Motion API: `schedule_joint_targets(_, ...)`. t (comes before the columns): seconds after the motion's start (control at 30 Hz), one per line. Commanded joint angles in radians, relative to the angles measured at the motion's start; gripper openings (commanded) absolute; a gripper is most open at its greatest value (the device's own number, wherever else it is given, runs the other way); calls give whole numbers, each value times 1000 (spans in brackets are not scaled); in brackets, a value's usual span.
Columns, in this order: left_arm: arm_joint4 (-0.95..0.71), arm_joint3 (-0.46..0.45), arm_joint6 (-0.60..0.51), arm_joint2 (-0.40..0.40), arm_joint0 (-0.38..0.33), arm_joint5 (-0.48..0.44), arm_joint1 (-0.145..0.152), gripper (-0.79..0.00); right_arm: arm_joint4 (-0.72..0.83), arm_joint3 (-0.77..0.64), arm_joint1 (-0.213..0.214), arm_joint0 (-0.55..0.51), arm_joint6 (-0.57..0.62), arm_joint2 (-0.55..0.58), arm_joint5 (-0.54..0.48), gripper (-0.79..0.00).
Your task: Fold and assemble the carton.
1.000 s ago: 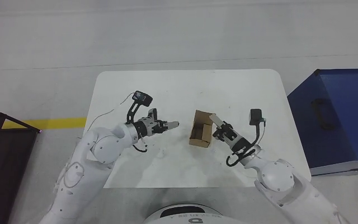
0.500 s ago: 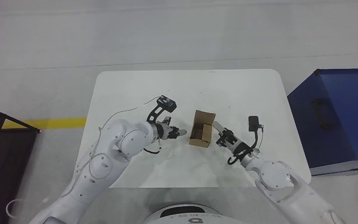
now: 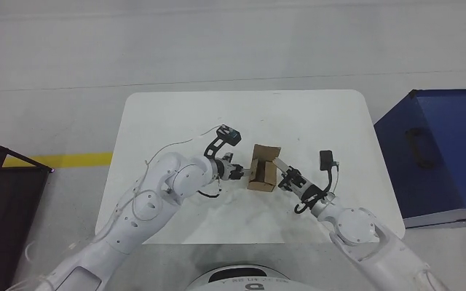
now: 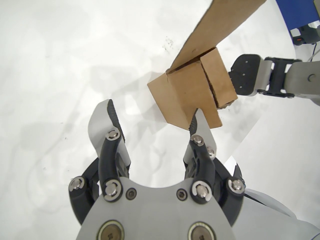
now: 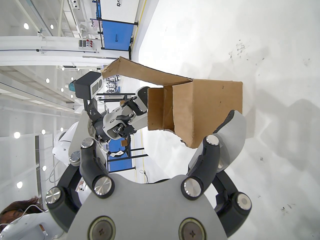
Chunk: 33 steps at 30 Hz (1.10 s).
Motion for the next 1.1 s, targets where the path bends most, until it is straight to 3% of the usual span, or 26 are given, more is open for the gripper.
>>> schedule_joint_targets(0.0, -14, 13, 12, 12, -11, 4, -7, -320, 0, 0, 0, 0, 0, 0, 0, 0)
schedule_joint_targets(0.07, -22, 30, 12, 26, -22, 9, -13, -416, 0, 0, 0, 0, 0, 0, 0, 0)
schedule_joint_targets(0.17, -32, 52, 4, 48, -40, 14, -22, -483, 0, 0, 0, 0, 0, 0, 0, 0)
schedule_joint_targets(0.3, -48, 81, -4, 75, -59, 16, -34, -677, 0, 0, 0, 0, 0, 0, 0, 0)
schedule_joint_targets(0.43, -59, 102, -9, 91, -78, 14, -44, -785, 0, 0, 0, 0, 0, 0, 0, 0)
schedule_joint_targets(0.77, -52, 72, -41, 65, -99, 8, -43, -779, 0, 0, 0, 0, 0, 0, 0, 0)
schedule_joint_targets(0.8, -45, 64, -40, 57, -98, 8, -41, -493, 0, 0, 0, 0, 0, 0, 0, 0)
schedule_joint_targets(0.83, -38, 56, -39, 49, -94, 10, -39, -25, 0, 0, 0, 0, 0, 0, 0, 0)
schedule_joint_targets(1.07, 12, 23, -40, -26, -67, -77, -14, 0, 31, 11, -6, 4, -34, 12, -27, 0)
